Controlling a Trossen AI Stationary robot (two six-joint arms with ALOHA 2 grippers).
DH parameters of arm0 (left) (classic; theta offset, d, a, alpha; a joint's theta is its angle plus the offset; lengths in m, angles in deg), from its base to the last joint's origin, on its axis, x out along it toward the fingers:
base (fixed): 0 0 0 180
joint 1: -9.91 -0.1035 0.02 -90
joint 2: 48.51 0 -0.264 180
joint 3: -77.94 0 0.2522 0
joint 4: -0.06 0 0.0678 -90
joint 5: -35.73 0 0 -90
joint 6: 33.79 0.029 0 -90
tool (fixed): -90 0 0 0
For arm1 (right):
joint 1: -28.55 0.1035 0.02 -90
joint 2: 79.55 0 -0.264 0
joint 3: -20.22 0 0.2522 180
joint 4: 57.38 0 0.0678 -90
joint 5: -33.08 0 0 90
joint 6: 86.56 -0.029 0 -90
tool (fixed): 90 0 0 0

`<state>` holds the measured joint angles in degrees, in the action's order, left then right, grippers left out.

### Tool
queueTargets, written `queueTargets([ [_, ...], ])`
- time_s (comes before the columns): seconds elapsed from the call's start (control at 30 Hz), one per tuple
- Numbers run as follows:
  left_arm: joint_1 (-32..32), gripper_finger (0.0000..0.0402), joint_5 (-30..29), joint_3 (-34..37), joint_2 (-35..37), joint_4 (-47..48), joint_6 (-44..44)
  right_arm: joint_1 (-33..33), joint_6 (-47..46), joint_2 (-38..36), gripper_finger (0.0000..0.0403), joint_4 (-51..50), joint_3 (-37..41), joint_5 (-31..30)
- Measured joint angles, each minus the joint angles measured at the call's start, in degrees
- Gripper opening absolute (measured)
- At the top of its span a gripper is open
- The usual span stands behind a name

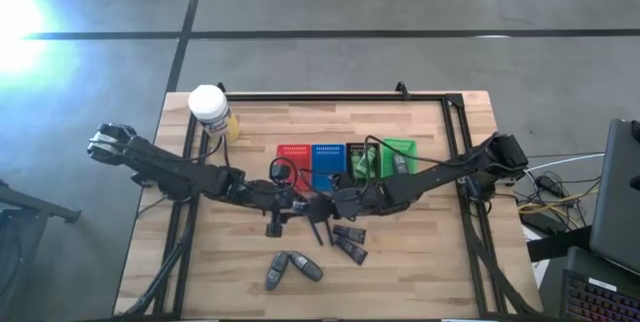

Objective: Pick & Place Travel size toiletries
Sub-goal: Put the deodorant into the green basket

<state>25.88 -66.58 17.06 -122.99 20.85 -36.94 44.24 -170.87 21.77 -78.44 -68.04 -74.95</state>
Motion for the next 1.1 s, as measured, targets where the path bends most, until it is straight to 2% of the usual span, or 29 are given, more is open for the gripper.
queueTargets([
  [0.2,0.0,0.0313,-4.3,-1.8,1.0,1.0,-2.9,0.5,0.8,-1.3,0.0195,-8.4,0.0,-0.3],
  [0.3,0.0,0.0348,-5.5,-3.5,2.3,5.4,-4.5,2.1,-0.4,-3.9,0.0195,-16.8,0.0,-4.9],
  [0.47,0.0,0.0366,-5.8,-5.9,4.5,14.9,-11.0,5.9,-13.1,-10.4,0.0195,-43.1,0.0,-15.4],
  [0.57,0.0,0.0365,-5.8,-5.8,5.6,16.7,-13.7,6.5,-23.1,-13.3,0.0195,-60.9,0.3,-16.3],
  [0.67,0.0,0.0364,-6.1,-5.7,6.2,16.6,-14.6,5.1,-26.8,-15.1,0.0198,-70.2,1.8,-16.5],
  [0.83,0.0,0.0364,-8.3,-5.7,6.2,16.5,-14.6,-1.4,-21.2,-17.0,0.0198,-68.3,6.9,-14.1],
  [0.97,0.0,0.0364,-8.0,-5.7,6.2,17.5,-14.7,-7.8,-9.9,-18.7,0.0196,-59.3,12.7,-6.7],
  [1.1,0.0,0.0364,-7.1,-5.7,6.3,19.8,-16.4,-16.9,0.6,-21.9,0.0199,-53.5,17.6,1.2],
])
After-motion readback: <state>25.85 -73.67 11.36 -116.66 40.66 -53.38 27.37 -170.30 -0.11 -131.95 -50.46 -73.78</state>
